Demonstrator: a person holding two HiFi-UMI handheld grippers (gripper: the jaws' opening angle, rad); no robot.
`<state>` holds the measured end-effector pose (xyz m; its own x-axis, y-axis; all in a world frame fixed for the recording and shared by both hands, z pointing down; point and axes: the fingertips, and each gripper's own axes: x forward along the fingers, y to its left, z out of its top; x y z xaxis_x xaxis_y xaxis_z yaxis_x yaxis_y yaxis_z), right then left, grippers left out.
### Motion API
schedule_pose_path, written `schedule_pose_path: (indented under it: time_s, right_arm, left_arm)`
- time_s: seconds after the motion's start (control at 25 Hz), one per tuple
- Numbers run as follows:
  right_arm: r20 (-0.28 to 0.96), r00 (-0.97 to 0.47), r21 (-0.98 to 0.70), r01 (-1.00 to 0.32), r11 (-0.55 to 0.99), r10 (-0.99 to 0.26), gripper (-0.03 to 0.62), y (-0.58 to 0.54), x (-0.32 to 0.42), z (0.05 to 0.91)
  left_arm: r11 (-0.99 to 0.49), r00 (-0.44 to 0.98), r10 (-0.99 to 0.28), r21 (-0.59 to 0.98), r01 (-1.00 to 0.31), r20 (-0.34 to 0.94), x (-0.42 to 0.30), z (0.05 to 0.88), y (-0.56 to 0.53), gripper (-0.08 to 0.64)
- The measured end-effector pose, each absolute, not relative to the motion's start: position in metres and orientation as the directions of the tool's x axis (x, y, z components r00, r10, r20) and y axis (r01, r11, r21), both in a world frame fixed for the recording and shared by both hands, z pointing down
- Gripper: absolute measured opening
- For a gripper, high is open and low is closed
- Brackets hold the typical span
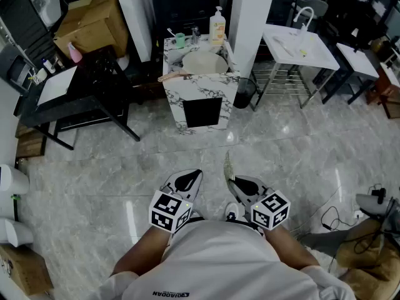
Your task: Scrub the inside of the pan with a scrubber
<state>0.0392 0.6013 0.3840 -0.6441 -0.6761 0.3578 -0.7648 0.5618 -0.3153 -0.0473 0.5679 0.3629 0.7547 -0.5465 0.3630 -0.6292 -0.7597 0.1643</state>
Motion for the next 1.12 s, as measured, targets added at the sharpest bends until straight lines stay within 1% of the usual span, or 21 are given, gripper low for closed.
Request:
schedule_pose_path:
  time_s: [0.44,0.64,0.88,1.12]
  right_arm:
    - [0.350,-0.635,-0.318,-0.772,0.551,-0.688,0.063,0.604,0.041,0.387]
    - [0.295,-0.664,-0.368,-0.743,0.560,-0.687,0.064,0.605,0.038,0.378]
    - [0.336,-0.647,-0.347,-0.761,0.549,-0.685,0.064,0.605,0.029,0.384]
    - [0.334,-0.624,-0.377,-0.775,0.507,-0.706,0.064,0.595,0.009,0.387]
  left_arm:
    - [-0.761,0.758,-0.542,0.171,-0.626,0.362,-0.045,0.367,0.572,0.015]
    - [-0.759,0.768,-0.533,0.200,-0.620,0.356,-0.043,0.367,0.572,0.015]
    - [-0.749,0.781,-0.512,0.259,-0.610,0.358,-0.054,0.370,0.570,0.015]
    - [-0.748,0.778,-0.510,0.256,-0.612,0.367,-0.083,0.377,0.564,0.015]
